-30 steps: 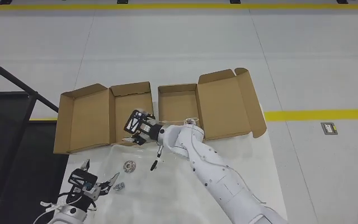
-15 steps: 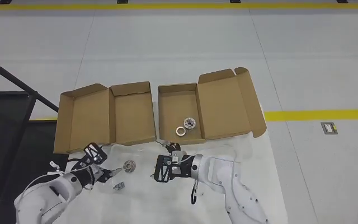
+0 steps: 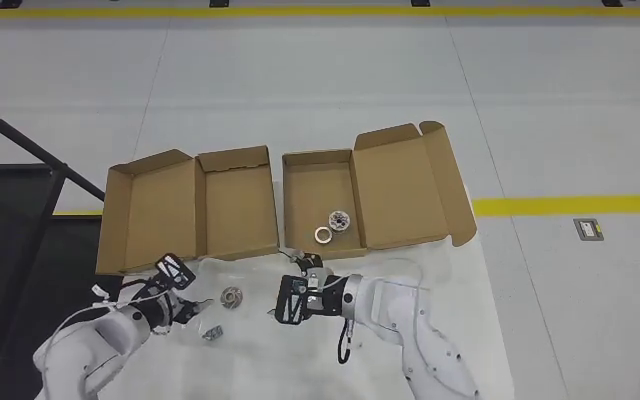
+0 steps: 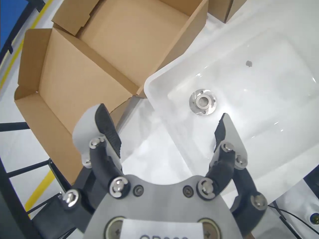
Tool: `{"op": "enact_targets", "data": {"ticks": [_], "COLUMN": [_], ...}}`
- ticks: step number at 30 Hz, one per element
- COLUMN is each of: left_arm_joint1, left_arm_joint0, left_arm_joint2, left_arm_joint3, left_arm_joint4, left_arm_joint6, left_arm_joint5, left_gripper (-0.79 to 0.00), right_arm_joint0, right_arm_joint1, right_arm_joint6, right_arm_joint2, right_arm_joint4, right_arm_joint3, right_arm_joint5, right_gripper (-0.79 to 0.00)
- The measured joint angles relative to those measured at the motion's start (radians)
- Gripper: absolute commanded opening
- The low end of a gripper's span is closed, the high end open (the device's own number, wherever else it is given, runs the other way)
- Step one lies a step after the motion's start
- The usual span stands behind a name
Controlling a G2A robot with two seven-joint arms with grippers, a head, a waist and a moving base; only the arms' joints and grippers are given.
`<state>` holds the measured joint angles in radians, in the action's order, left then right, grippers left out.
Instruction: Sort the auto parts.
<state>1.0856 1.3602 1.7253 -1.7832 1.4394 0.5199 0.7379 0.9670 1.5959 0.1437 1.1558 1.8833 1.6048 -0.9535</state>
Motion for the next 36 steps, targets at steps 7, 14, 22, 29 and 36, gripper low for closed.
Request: {"op": "enact_targets", "data": {"ticks": [7, 14, 22, 29, 36], "left_arm_joint1": [-0.009, -0.019, -0.016, -0.016, -0.016], "left_arm_joint0": [-0.047, -0.088, -0.143, -0.145, -0.145], "left_arm_joint2": [-0.044, -0.137, -0.262, -0.267, -0.267], "left_arm_joint3": [0.002, -0.042, -0.012, -0.011, -0.011], "left_arm_joint4": [-0.161, -0.224, -0.138, -0.14, -0.14], "left_arm_joint6": [0.165, 0.376, 0.45, 0.449, 0.449], "left_arm_joint5": [0.119, 0.16, 0.033, 0.027, 0.027], "left_gripper": [0.0, 0.0, 0.0, 0.0, 0.0], "right_arm_joint0": [0.0, 0.0, 0.0, 0.0, 0.0], "right_arm_joint1": [0.0, 0.0, 0.0, 0.0, 0.0], "right_arm_joint6": [0.0, 0.0, 0.0, 0.0, 0.0], "right_arm_joint2": [0.0, 0.0, 0.0, 0.0, 0.0], "right_arm_joint4": [0.0, 0.0, 0.0, 0.0, 0.0], "right_arm_joint3": [0.0, 0.0, 0.0, 0.0, 0.0], "right_arm_joint5": [0.0, 0.0, 0.0, 0.0, 0.0], "right_gripper": [0.0, 0.0, 0.0, 0.0, 0.0]}}
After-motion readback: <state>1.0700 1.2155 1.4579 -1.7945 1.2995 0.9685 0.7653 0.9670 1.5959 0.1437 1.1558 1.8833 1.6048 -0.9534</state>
